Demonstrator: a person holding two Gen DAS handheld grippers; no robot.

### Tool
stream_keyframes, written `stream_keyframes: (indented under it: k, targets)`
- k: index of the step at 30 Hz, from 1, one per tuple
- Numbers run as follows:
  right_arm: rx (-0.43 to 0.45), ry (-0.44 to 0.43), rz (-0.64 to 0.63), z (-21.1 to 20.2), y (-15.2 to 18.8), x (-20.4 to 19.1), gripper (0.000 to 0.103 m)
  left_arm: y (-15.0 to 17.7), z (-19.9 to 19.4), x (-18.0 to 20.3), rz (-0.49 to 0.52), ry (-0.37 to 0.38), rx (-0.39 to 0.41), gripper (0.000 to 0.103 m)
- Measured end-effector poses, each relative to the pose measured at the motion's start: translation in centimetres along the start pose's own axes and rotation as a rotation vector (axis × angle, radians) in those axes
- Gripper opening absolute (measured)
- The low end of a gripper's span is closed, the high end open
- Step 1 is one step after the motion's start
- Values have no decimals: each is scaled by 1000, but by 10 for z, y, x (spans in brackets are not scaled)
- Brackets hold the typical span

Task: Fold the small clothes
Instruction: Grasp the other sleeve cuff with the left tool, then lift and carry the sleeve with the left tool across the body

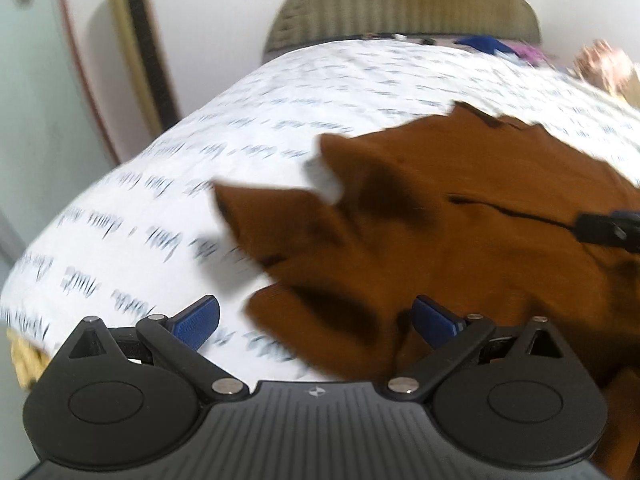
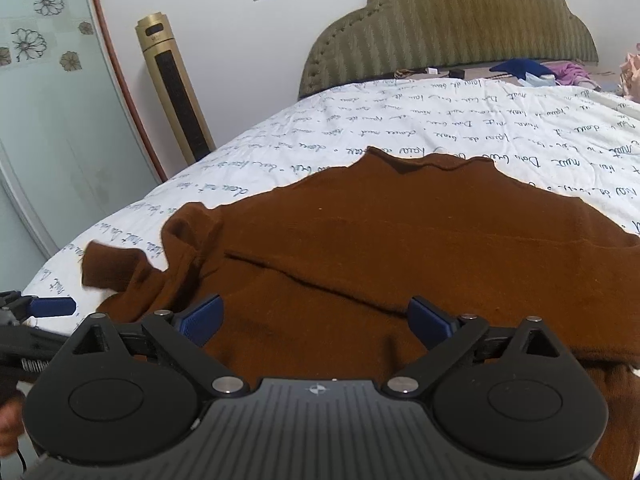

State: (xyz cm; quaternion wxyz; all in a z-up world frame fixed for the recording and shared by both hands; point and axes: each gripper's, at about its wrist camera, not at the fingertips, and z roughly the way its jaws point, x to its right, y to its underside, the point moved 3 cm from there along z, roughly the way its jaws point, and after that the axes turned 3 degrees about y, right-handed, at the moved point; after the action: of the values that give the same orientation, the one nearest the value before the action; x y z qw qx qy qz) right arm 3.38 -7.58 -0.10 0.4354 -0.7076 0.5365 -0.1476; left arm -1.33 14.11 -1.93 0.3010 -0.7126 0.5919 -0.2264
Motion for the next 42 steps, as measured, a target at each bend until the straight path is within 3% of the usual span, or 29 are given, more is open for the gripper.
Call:
stream_keyframes:
  k: [11,14,17,19,23,25,27,28,29,32,35,42]
  targets:
    - [-7,-10,45,-3,12,4,98,-5,8,-78,-287,80,1,103]
    - [-6,-9,63,-3,14,6,98,-14,26,-92,-418,155,-24,103]
    - [-6,-8,69,-3,14,8,99,-14,44,-107,-585,276,-42,102]
    - [-6,-6,66,-4,15,7,100,-14,56,-113,-678,304,-42,102]
    - [-11,-4,67,-2,16,8,100,-21,67,-113,-752,324,-6,100]
    - [-13,-2,69,-1,16,8,100,-24,70,-111,-763,319,3,78]
    - [-13,-2,66,-1,17,7,100,-28,79,-108,-770,307,-21,36]
    - [-12,-1,63,-2,17,7,100,-29,85,-107,-777,300,-38,27]
    - [-11,-1,61,-2,17,6,100,-29,90,-106,-787,290,-54,10]
    - [-8,5,54,-3,16,7,100,-28,89,-107,-800,270,-40,8]
    - [-4,15,57,-6,16,10,100,-36,69,-120,-751,132,44,7]
    - [3,26,83,-9,17,21,100,-74,-1,-183,-662,-392,301,7]
